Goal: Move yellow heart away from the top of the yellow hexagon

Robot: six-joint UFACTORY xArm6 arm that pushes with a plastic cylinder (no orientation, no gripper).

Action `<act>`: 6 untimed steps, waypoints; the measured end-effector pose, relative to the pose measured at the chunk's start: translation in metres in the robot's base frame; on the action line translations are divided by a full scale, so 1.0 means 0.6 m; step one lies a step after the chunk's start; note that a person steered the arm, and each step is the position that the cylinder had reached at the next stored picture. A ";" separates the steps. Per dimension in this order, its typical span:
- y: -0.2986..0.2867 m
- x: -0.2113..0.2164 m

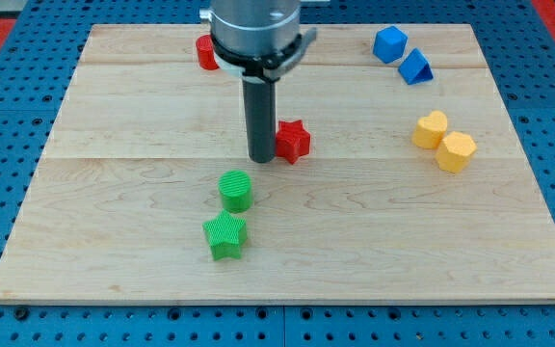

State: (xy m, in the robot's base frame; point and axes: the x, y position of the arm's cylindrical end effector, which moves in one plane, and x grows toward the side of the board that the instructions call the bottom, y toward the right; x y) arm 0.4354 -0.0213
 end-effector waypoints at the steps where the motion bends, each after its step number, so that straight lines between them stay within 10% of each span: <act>1: -0.006 0.087; 4: 0.358 0.135; 6: 0.512 0.029</act>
State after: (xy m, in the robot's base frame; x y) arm 0.4525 0.2858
